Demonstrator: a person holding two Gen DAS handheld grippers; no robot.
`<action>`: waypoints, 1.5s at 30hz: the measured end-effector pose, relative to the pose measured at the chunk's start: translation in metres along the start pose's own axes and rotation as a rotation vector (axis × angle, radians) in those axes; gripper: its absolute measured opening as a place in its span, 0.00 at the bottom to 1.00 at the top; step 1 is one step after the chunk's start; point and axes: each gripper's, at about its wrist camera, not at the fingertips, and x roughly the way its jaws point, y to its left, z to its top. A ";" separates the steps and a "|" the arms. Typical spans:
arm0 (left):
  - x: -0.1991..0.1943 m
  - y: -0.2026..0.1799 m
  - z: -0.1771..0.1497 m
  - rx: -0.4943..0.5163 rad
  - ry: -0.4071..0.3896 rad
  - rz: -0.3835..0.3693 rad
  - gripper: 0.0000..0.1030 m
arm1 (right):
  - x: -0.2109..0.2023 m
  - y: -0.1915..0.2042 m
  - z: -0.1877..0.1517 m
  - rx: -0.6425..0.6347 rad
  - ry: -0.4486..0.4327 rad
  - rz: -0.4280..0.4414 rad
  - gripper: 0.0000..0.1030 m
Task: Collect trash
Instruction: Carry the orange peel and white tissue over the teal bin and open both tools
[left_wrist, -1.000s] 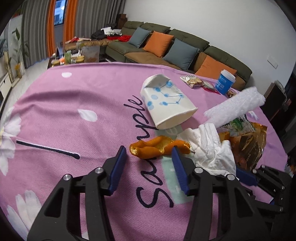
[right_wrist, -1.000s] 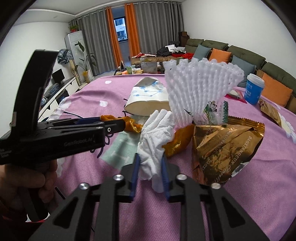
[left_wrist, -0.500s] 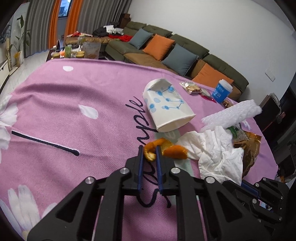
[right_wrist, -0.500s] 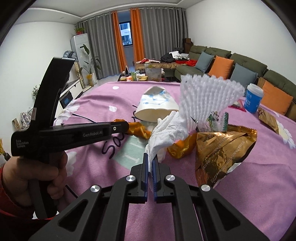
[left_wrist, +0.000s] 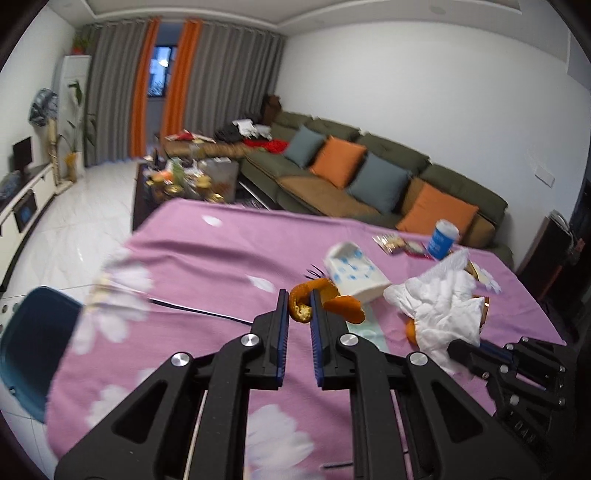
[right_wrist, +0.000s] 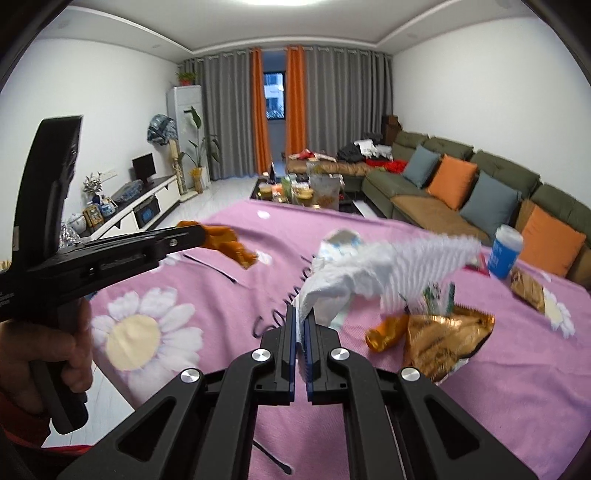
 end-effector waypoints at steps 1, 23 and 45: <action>-0.009 0.004 0.000 -0.002 -0.014 0.012 0.11 | -0.003 0.003 0.003 -0.009 -0.012 0.005 0.03; -0.181 0.114 -0.009 -0.130 -0.242 0.318 0.11 | 0.009 0.130 0.080 -0.228 -0.147 0.297 0.03; -0.261 0.214 -0.041 -0.249 -0.225 0.533 0.11 | 0.095 0.250 0.112 -0.343 0.008 0.544 0.03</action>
